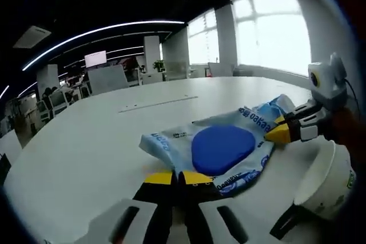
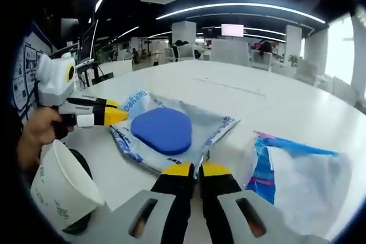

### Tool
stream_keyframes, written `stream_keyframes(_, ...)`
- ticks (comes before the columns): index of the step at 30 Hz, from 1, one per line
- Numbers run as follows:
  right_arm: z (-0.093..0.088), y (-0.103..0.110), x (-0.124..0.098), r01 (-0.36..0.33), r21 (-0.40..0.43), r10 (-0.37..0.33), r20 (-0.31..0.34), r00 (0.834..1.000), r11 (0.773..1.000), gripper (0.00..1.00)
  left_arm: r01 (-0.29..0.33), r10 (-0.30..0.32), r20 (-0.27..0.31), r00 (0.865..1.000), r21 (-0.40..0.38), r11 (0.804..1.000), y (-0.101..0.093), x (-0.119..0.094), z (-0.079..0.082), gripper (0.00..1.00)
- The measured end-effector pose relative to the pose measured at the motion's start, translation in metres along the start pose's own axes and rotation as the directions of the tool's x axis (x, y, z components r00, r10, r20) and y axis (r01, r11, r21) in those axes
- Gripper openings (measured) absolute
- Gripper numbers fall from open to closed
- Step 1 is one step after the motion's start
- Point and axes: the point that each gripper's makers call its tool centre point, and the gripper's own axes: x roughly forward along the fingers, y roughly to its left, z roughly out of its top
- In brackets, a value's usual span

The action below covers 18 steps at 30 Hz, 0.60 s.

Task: Arrange the tabletop items into an orderly group along one side of the table until the central work area is clear of visible clutter.

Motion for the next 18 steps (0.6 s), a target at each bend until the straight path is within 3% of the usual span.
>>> stream_keyframes(3, -0.003, -0.004, 0.002, 0.014, -0.07, -0.016, -0.027, 1.0, 0.997, 0.06, 0.002, -0.002, -0.001, 1.0, 0.01, 1.0, 0.001, -0.001, -0.001, 0.05)
stream_keyframes(18, 0.014, 0.001, -0.007, 0.054, -0.15, -0.05, 0.031, 0.998, 0.987, 0.22, 0.011, -0.01, -0.029, 1.0, 0.054, 0.998, -0.003, -0.009, -0.007, 0.14)
